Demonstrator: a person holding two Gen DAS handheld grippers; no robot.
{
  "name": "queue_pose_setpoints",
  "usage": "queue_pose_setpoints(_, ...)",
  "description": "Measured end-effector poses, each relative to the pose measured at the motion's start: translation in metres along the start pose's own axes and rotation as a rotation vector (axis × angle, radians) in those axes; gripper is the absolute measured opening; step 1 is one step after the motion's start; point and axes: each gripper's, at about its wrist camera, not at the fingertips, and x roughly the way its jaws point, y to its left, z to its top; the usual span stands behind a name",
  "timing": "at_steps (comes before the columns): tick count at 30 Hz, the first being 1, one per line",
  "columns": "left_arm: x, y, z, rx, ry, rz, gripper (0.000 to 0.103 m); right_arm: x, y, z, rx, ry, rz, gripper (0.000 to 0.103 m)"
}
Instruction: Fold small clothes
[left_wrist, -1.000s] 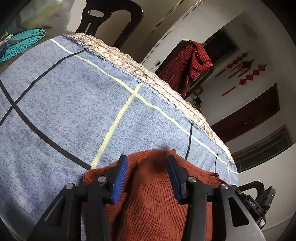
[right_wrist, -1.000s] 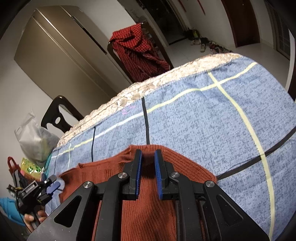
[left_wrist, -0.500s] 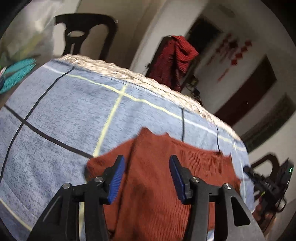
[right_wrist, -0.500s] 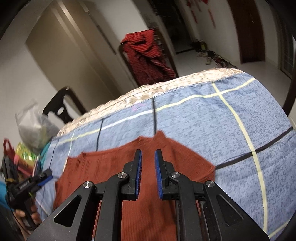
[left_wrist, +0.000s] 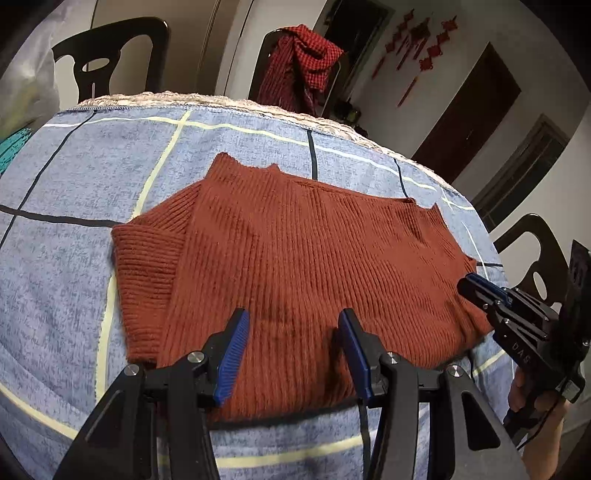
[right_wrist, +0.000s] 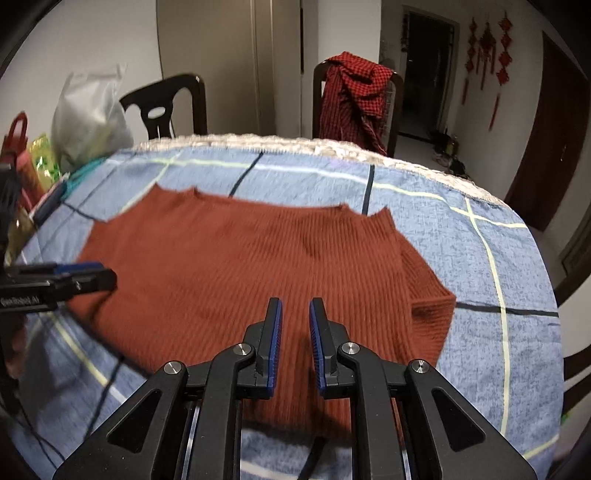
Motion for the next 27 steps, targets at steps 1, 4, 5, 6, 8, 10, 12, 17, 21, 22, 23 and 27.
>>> queue_pose_setpoints(1,0.000,0.001,-0.001,0.000,0.003,0.002,0.053,0.001,0.000,-0.002,-0.005,0.008,0.002,0.015)
queue_pose_setpoints(4,0.000,0.005,-0.002,0.008,0.023,0.015,0.053,0.007,-0.003,-0.009,-0.016,0.044,-0.030,0.016)
queue_pose_setpoints(5,-0.001,0.005,-0.003,0.014,0.023,0.028,0.053,0.009,-0.004,-0.011,-0.017,0.056,-0.047,0.016)
queue_pose_setpoints(6,-0.002,0.006,-0.004,0.023,0.025,0.031,0.053,0.011,-0.006,-0.013,-0.018,0.068,-0.072,0.016)
queue_pose_setpoints(8,-0.004,0.006,-0.005,0.027,0.028,0.028,0.053,0.011,-0.010,-0.016,-0.007,0.078,-0.095,0.021)
queue_pose_setpoints(10,-0.006,0.008,-0.006,0.025,0.035,0.027,0.053,0.004,-0.014,-0.015,0.032,0.064,-0.093,0.032)
queue_pose_setpoints(12,-0.010,0.010,-0.007,0.020,0.037,0.020,0.053,-0.002,-0.011,-0.014,0.037,0.039,-0.069,0.032)
queue_pose_setpoints(17,-0.018,0.016,-0.010,0.011,0.032,0.021,0.053,-0.001,0.011,-0.015,-0.033,0.048,-0.027,0.032)
queue_pose_setpoints(21,-0.023,0.023,-0.012,0.002,0.040,0.003,0.053,0.007,0.010,-0.021,-0.022,0.081,-0.048,0.032)
queue_pose_setpoints(22,-0.025,0.026,-0.011,-0.007,0.042,-0.012,0.053,0.007,0.007,-0.022,-0.002,0.090,-0.057,0.032)
queue_pose_setpoints(23,-0.028,0.029,-0.011,-0.016,0.040,-0.025,0.053,0.007,0.006,-0.021,0.008,0.098,-0.070,0.033)
queue_pose_setpoints(27,-0.043,0.042,-0.004,-0.038,0.014,-0.021,0.053,-0.010,0.019,-0.016,-0.023,0.071,-0.099,0.033)
